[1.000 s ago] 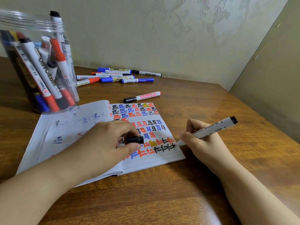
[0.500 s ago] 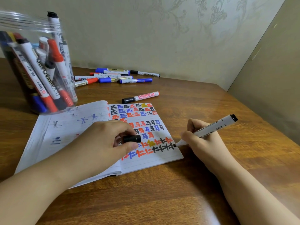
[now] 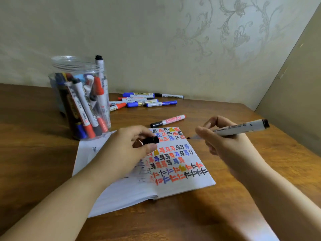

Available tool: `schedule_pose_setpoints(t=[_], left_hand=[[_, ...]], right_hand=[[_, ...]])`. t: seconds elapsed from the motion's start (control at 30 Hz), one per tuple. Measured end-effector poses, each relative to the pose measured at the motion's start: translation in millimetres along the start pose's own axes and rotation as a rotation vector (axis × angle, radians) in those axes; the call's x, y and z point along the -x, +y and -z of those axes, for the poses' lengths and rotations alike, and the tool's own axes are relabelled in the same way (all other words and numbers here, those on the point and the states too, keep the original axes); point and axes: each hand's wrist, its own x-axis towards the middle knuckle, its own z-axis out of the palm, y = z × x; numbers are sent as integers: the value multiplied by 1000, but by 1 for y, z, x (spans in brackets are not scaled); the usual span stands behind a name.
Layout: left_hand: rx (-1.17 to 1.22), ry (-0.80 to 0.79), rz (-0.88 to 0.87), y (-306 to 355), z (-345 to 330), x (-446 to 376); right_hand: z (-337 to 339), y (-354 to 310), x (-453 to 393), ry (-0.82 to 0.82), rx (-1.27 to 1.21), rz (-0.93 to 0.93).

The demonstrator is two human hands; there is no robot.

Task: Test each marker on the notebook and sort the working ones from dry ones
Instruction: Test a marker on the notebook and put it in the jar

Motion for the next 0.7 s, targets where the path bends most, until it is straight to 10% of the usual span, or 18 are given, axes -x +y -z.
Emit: schedule_pose_setpoints(t=[0.7], left_hand=[[62, 16, 59, -1, 10, -1]], right_hand=[[-57, 8, -20, -85, -488, -95]])
